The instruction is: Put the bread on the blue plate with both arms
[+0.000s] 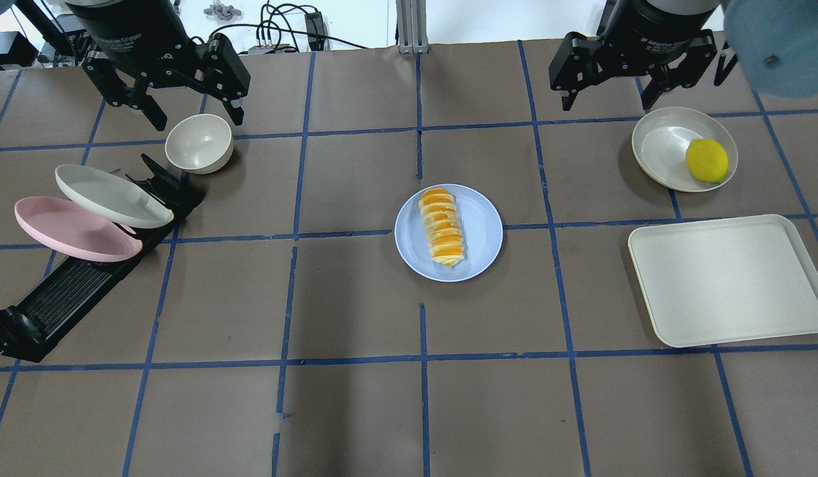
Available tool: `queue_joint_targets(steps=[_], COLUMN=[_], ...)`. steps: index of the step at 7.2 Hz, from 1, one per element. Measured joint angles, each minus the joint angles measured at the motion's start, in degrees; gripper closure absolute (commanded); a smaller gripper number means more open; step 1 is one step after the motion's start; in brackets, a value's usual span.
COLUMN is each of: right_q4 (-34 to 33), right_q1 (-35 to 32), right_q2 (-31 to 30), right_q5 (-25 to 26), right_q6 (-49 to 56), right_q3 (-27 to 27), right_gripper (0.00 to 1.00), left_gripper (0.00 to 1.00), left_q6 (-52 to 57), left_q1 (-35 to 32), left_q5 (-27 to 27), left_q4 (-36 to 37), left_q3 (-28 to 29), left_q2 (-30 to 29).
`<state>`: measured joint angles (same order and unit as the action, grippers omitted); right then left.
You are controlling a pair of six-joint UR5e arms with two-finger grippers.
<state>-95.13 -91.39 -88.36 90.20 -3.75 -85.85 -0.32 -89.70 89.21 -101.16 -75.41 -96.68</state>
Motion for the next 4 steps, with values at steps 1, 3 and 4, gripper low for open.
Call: queue_joint_targets(steps=[1, 3, 4], right_q4=[0.1, 0.1, 0.2], right_q1=[0.0, 0.0, 0.0], right_q2=[0.0, -0.1, -0.1], right_q5=[0.1, 0.1, 0.2], right_q6=[0.1, 0.3, 0.4], right_q3=[-0.1, -0.2, -0.3], right_gripper=[0.0, 0.0, 0.0], left_gripper=[0.0, 0.0, 0.0], left_q6=[0.0, 0.0, 0.1], left_q1=[0.0, 0.0, 0.0], left_q5=[0.0, 0.0, 0.0], left_q4=[0.0, 0.0, 0.0], left_q3=[0.0, 0.0, 0.2], left_q2=[0.0, 0.0, -0.1])
